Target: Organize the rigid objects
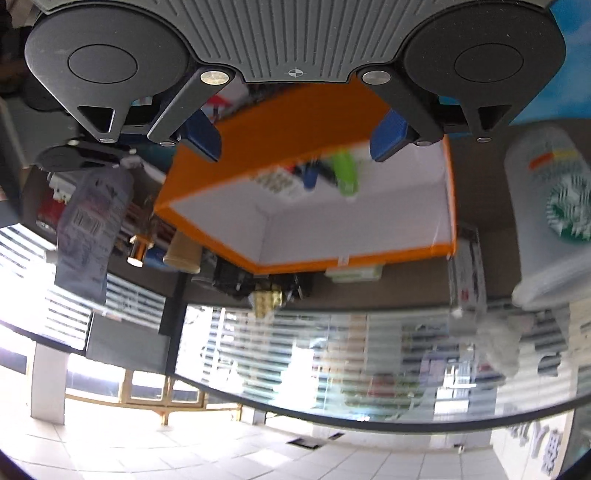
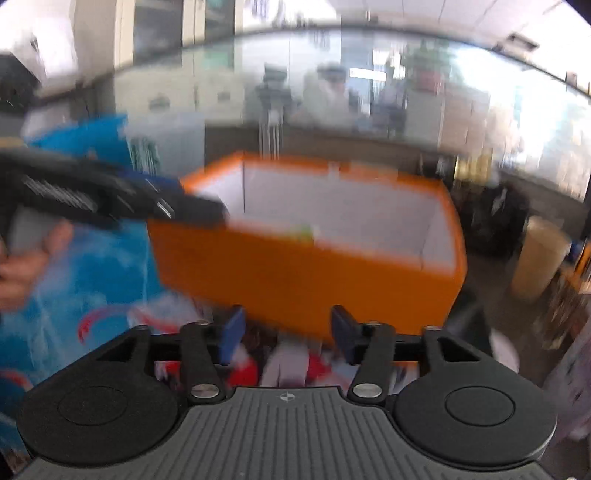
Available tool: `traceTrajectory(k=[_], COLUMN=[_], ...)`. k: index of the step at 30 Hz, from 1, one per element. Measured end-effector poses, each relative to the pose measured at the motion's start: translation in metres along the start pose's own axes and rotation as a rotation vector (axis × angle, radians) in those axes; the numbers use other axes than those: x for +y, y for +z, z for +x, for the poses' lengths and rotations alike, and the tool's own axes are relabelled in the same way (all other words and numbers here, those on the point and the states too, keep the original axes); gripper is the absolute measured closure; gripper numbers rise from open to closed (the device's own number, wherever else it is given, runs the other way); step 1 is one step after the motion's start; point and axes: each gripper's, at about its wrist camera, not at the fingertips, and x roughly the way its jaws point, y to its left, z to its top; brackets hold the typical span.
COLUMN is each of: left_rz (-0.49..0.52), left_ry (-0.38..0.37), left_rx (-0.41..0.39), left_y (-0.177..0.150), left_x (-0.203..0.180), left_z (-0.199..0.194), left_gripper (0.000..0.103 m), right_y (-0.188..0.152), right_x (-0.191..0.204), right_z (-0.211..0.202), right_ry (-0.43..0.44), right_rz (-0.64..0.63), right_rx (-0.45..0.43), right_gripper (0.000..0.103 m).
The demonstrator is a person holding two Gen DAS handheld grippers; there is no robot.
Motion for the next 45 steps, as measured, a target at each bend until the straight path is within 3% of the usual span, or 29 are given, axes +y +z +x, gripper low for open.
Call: traceTrajectory(k=[2,7,12,17,20,28,31,36,40,42,43,45], left_rz=[-0.005,-0.027,-0.070,-0.120,-0.149,-0.177,-0.208,-0.273,-0.303,-0.321,-0.339,-0.366], left_ry=[0.020,0.006,0.033,0.062,0.084,0.111,0.138,0.179,0.200,0.219,0.224,0.236], left_rx=[0.022,0.049,0.086,0.091,0.088,0.100,0.101,0.115,0.127,0.146,0.159,0.188], left_y=[-0.008,-0.024,-0.034,-0.038,-0.038,-0.044,-0.048,-0.056,-0.060,-0.061,-0.061,-0.062], left_x=[0.002,0.010,0.025,0.042,0.050,0.059,0.066,0.073,0.065,0.062,0.060,0.059], left_z=[-0.002,-0.008,-0.004,-0.006,-0.007,-0.009,-0.013,-0.017,-0.009,-0.002,0.002,0.009], left_gripper=[0.008,0.008,0.008,0.008,0.008,0.008,0.008,0.008,0.007,0.007,0.007,0.007], right_y=[-0.006,-0.011,-0.009,-0.004,-0.002,-0.010,-0.010,-0.022,-0.043,-0.051,-0.054,-0.056], right_x=[-0.006,-0.018,-0.025,-0.012,0.001,0.051,0.049,0.046,0.047,0.047,0.046,0.042], right_z=[0.013,0.035,0.051,0.060,0.063,0.051,0.035,0.008,-0.007,-0.006,-0.005,-0.008], right_ry=[0.002,0.045,0.099,0.144,0.236,0.518,0.432,0.175,0.104,0.067,0.059,0.091], right_rz=[0.030,0.079,0.102,0.041,0.031,-0.138,-0.147,-0.163,-0.164,-0.141,-0.132,-0.092], right_rx=[0.030,0.072,0.073,0.091,0.082,0.066,0.032,0.006,0.001,0.027,0.032,0.026], right_gripper=[0.018,0.015,0.000,0.000,0.000,0.000,0.000,0.000,0.002,0.011,0.028,0.041])
